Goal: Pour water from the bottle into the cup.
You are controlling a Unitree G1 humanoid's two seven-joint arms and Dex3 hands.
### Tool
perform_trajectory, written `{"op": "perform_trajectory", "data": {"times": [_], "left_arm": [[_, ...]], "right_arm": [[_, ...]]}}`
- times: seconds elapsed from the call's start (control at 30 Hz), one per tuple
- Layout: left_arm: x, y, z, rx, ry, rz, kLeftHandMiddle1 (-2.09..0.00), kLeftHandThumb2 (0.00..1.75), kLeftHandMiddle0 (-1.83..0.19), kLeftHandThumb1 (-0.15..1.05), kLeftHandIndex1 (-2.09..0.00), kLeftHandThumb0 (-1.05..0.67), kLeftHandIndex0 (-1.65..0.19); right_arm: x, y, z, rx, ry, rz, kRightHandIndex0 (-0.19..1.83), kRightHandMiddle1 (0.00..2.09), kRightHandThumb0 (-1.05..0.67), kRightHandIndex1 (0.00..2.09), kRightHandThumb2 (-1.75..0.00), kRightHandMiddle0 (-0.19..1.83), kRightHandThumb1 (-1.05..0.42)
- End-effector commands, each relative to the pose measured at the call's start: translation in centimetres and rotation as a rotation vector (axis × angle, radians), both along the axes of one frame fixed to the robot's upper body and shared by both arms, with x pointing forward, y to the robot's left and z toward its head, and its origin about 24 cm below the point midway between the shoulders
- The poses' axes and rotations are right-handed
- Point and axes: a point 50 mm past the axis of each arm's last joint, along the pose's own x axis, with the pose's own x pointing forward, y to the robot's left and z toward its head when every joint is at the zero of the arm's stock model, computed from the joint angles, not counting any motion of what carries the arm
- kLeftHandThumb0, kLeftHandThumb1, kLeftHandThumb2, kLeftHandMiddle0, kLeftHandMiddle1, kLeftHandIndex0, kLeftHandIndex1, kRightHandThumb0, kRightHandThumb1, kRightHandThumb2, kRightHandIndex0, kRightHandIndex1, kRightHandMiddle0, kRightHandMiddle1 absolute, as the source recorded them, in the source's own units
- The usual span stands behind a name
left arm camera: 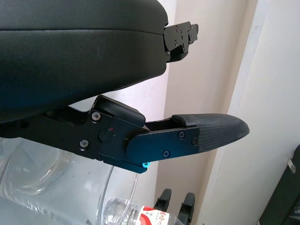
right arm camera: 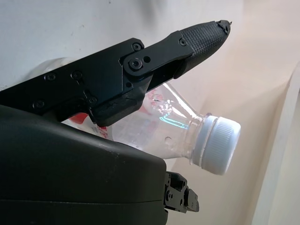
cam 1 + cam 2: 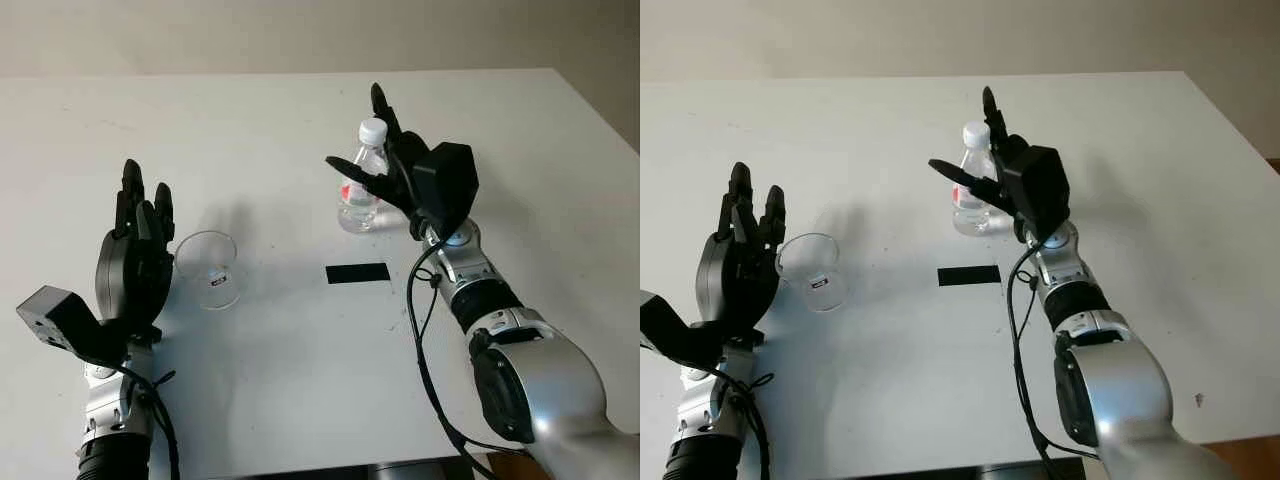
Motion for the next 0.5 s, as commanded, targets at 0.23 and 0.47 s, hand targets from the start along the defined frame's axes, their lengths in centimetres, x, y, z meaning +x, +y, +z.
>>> {"op": "perform_trajectory", "data": {"times": [0.23,0.47], "left_arm": [[-0.4,0.0,-0.4,-0.004,0.008,0.003,0.00,0.57,0.09,1.05,0.00,-0.83,0.17],[-0.4,0.0,-0.4,-0.004,0.011,0.005,0.00,0.56,0.07,1.05,0.00,-0.84,0.14]], "right_arm": [[-0.1,0.8,-0.8,0.004,0.030,0.012,-0.19,0.00,-0.95,0.00,-0.05,-0.19,-0.93],[-0.2,1.3,-2.1,0.066,0.120,-0.005,-0.19,0.00,-0.90,0.00,-0.05,-0.19,-0.93]]}}
